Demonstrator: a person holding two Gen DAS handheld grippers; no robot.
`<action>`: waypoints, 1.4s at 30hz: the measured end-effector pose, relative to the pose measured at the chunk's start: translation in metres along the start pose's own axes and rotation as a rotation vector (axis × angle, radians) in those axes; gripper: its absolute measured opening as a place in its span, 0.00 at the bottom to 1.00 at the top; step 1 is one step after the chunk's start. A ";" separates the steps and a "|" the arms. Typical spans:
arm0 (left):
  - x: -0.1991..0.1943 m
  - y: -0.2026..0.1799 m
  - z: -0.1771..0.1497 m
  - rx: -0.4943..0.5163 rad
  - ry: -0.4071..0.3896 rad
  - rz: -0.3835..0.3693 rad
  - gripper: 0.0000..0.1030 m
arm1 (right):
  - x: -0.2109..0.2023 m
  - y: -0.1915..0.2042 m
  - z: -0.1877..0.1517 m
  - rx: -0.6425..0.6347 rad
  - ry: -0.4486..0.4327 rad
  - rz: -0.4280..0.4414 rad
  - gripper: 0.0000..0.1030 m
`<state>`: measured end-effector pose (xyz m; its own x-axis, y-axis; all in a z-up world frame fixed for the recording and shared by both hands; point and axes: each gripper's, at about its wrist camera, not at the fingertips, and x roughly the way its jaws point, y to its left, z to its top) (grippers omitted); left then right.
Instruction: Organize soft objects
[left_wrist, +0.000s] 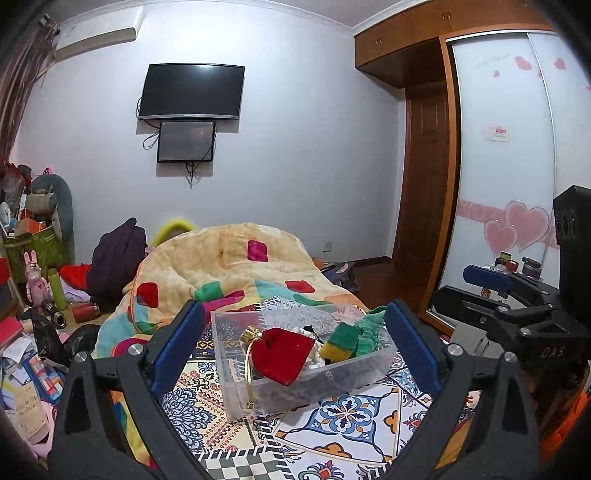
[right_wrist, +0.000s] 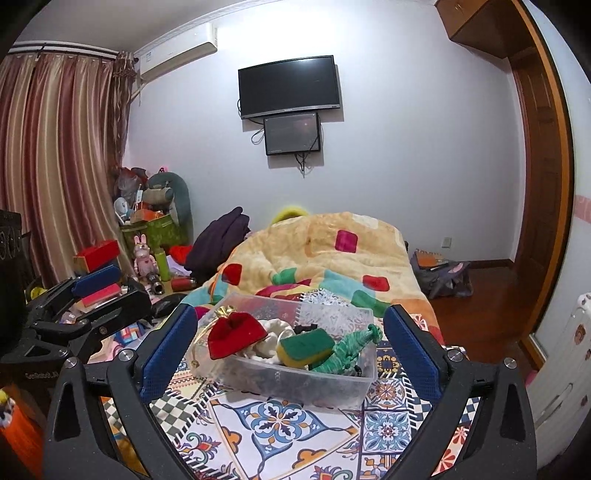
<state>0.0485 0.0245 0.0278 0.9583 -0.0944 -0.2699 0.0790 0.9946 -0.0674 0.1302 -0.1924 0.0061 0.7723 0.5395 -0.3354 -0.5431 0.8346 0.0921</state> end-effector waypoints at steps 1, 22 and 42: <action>0.000 0.000 0.000 0.001 0.000 0.001 0.96 | 0.000 0.000 0.000 0.001 -0.001 0.000 0.98; -0.001 -0.001 -0.001 0.006 -0.002 0.006 0.98 | -0.003 0.003 0.000 0.004 -0.004 0.008 0.98; -0.001 0.001 -0.003 0.007 0.002 0.008 0.99 | -0.005 0.005 0.001 0.004 -0.006 0.010 0.98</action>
<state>0.0468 0.0257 0.0248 0.9584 -0.0868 -0.2720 0.0735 0.9956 -0.0585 0.1243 -0.1911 0.0088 0.7685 0.5489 -0.3288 -0.5497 0.8294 0.0995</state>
